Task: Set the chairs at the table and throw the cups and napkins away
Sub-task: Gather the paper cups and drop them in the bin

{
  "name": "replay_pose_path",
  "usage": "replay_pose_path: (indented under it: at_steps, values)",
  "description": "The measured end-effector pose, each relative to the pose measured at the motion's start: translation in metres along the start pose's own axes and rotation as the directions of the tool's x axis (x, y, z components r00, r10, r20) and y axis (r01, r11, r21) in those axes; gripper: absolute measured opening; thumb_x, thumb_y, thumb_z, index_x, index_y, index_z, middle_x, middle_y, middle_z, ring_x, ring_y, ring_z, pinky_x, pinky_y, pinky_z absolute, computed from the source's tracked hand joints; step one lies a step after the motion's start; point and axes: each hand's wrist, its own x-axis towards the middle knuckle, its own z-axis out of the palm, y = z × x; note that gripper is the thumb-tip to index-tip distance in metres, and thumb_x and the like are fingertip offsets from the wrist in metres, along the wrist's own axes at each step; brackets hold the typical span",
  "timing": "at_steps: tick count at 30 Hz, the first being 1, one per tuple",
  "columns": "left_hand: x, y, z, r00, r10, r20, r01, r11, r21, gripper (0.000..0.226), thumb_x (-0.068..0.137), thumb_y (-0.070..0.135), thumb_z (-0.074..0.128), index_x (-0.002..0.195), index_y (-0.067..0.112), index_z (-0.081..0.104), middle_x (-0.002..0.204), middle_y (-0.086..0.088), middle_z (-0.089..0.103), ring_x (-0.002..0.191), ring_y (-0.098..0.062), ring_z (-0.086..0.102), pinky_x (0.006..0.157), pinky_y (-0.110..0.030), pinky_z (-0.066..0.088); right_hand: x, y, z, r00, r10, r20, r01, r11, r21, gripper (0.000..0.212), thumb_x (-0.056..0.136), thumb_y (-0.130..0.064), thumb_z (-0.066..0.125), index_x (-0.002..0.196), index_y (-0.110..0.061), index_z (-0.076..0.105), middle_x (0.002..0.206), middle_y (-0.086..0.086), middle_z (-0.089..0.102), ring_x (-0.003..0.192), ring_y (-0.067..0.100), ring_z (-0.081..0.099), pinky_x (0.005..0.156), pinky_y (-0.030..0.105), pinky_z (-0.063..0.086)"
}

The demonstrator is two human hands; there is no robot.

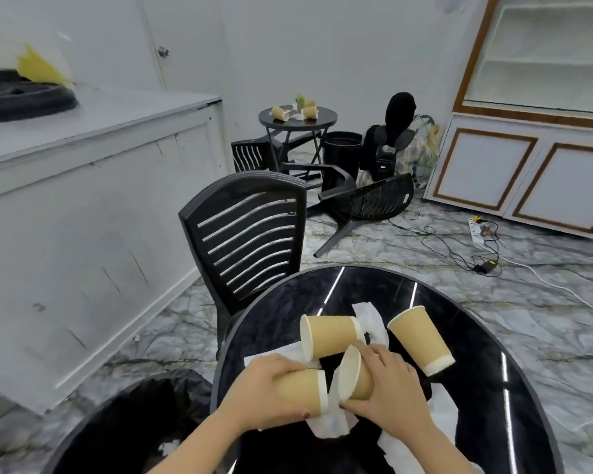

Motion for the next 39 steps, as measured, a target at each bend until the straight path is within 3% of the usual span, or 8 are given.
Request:
replay_pose_path:
  at_steps: [4,9,14,19,23,28,32,39]
  values:
    - [-0.024,-0.017,-0.027,0.988,-0.076,-0.131,0.068,0.996,-0.062,0.065,0.044,0.064,0.076,0.105,0.058,0.055,0.109,0.036,0.050,0.107,0.007,0.043,0.091,-0.019,0.035,0.020,-0.036,-0.008,0.991,-0.131,-0.002,0.131,0.990,0.060,0.100,0.054,-0.076,0.058,0.141,-0.043,0.022,0.134,-0.012,0.043,0.120,0.014,0.041,0.100,0.037,0.035]
    - [-0.077,-0.049,-0.064,0.932,-0.203,-0.301,0.178,0.978,-0.110,0.063,0.044,0.063,0.077,0.103,0.060,0.055,0.109,0.033,0.054,0.106,0.004,0.044,0.091,-0.022,0.035,0.038,-0.109,0.005,0.933,-0.356,0.048,0.345,0.926,0.154,0.099,0.054,-0.071,0.062,0.140,-0.046,0.019,0.130,-0.017,0.043,0.121,0.012,0.041,0.101,0.038,0.038]
    - [-0.147,-0.093,-0.085,0.802,-0.383,-0.459,0.312,0.923,-0.226,0.065,0.049,0.052,0.084,0.109,0.048,0.060,0.111,0.024,0.057,0.104,0.001,0.049,0.089,-0.022,0.037,0.041,-0.192,0.043,0.841,-0.521,0.148,0.494,0.850,0.185,0.100,0.054,-0.073,0.059,0.141,-0.045,0.019,0.131,-0.016,0.041,0.117,0.012,0.042,0.097,0.038,0.039]
    - [-0.216,-0.149,-0.087,0.687,-0.550,-0.475,0.432,0.835,-0.341,0.070,0.053,0.043,0.088,0.117,0.030,0.062,0.112,0.014,0.058,0.106,-0.003,0.051,0.093,-0.022,0.038,0.029,-0.265,0.102,0.765,-0.580,0.280,0.530,0.814,0.239,0.101,0.053,-0.074,0.061,0.139,-0.048,0.016,0.133,-0.016,0.040,0.124,0.013,0.039,0.101,0.041,0.036]
    - [-0.257,-0.194,-0.080,0.605,-0.660,-0.446,0.519,0.751,-0.408,0.071,0.053,0.045,0.087,0.118,0.032,0.061,0.113,0.015,0.059,0.108,-0.005,0.050,0.094,-0.024,0.040,0.013,-0.303,0.155,0.733,-0.549,0.402,0.498,0.835,0.233,0.102,0.054,-0.074,0.060,0.140,-0.048,0.011,0.134,-0.014,0.038,0.122,0.016,0.041,0.098,0.041,0.038]
    - [-0.277,-0.247,-0.061,0.583,-0.718,-0.381,0.630,0.695,-0.346,0.072,0.057,0.054,0.080,0.123,0.036,0.056,0.120,0.015,0.055,0.114,-0.009,0.046,0.095,-0.023,0.036,-0.001,-0.312,0.218,0.783,-0.384,0.490,0.312,0.923,0.225,0.106,0.052,-0.071,0.062,0.142,-0.043,0.014,0.131,-0.013,0.040,0.120,0.018,0.044,0.098,0.043,0.038]
    - [-0.269,-0.282,-0.039,0.504,-0.782,-0.366,0.702,0.618,-0.353,0.073,0.058,0.058,0.075,0.125,0.039,0.053,0.122,0.016,0.054,0.114,-0.015,0.041,0.095,-0.029,0.039,-0.002,-0.306,0.262,0.792,-0.269,0.547,0.213,0.963,0.165,0.106,0.055,-0.068,0.067,0.143,-0.040,0.015,0.133,-0.011,0.039,0.123,0.019,0.043,0.099,0.045,0.037]
    - [-0.226,-0.339,0.013,0.462,-0.811,-0.358,0.725,0.578,-0.375,0.073,0.058,0.058,0.072,0.126,0.039,0.052,0.122,0.018,0.053,0.113,-0.014,0.039,0.090,-0.026,0.036,0.002,-0.271,0.347,0.795,-0.094,0.599,0.050,0.995,0.089,0.107,0.056,-0.065,0.069,0.144,-0.037,0.014,0.139,-0.007,0.039,0.126,0.020,0.042,0.101,0.048,0.036]
